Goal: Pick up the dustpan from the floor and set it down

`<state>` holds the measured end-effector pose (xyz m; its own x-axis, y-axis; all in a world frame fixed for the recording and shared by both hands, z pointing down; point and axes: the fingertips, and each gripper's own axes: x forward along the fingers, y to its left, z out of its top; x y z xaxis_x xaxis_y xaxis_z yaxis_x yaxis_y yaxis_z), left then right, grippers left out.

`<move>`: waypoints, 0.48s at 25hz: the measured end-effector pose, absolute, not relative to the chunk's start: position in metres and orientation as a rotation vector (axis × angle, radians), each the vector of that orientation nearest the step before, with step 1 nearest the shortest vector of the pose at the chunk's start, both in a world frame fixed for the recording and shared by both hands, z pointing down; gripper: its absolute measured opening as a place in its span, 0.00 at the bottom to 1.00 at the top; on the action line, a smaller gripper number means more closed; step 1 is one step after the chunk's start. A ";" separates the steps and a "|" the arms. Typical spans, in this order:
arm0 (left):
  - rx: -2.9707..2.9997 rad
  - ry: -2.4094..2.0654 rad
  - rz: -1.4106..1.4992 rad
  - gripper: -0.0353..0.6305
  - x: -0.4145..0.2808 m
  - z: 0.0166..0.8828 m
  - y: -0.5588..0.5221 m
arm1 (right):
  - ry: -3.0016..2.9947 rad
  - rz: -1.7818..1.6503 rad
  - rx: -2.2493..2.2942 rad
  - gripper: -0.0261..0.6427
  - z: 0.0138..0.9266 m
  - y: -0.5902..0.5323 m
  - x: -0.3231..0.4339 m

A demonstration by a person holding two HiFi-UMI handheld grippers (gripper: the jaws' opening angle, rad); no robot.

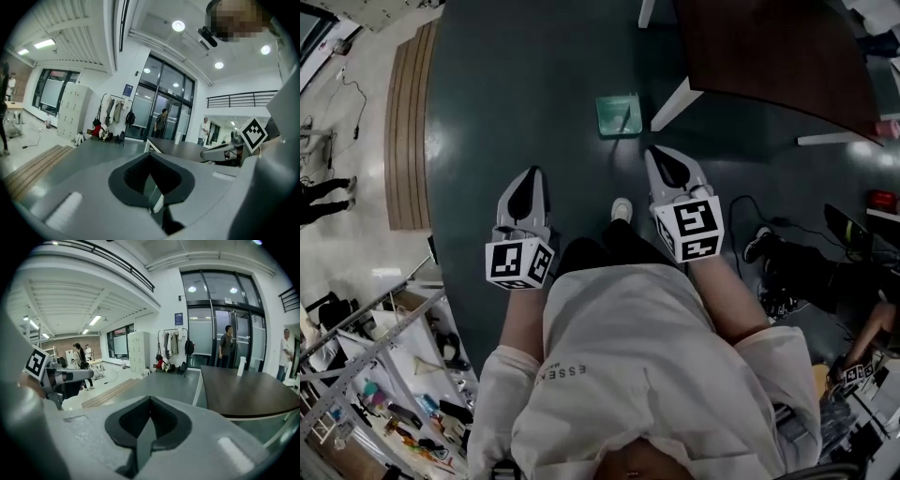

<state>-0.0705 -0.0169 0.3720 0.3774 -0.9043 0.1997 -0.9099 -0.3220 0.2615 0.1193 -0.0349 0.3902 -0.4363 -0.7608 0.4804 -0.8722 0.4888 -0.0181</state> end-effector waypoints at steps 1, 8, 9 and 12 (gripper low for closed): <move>2.310 -1.590 0.040 0.08 -0.072 0.375 -0.032 | -2.317 0.383 1.351 0.03 0.396 -0.047 0.118; 2.310 -1.494 0.091 0.07 -0.077 0.408 -0.113 | -2.215 0.486 1.326 0.04 0.436 -0.098 0.106; 2.303 -1.481 0.097 0.07 -0.078 0.416 -0.124 | -2.195 0.505 1.330 0.07 0.446 -0.107 0.106; 2.238 -1.442 0.154 0.07 -0.080 0.447 -0.152 | -2.120 0.590 1.365 0.13 0.475 -0.134 0.110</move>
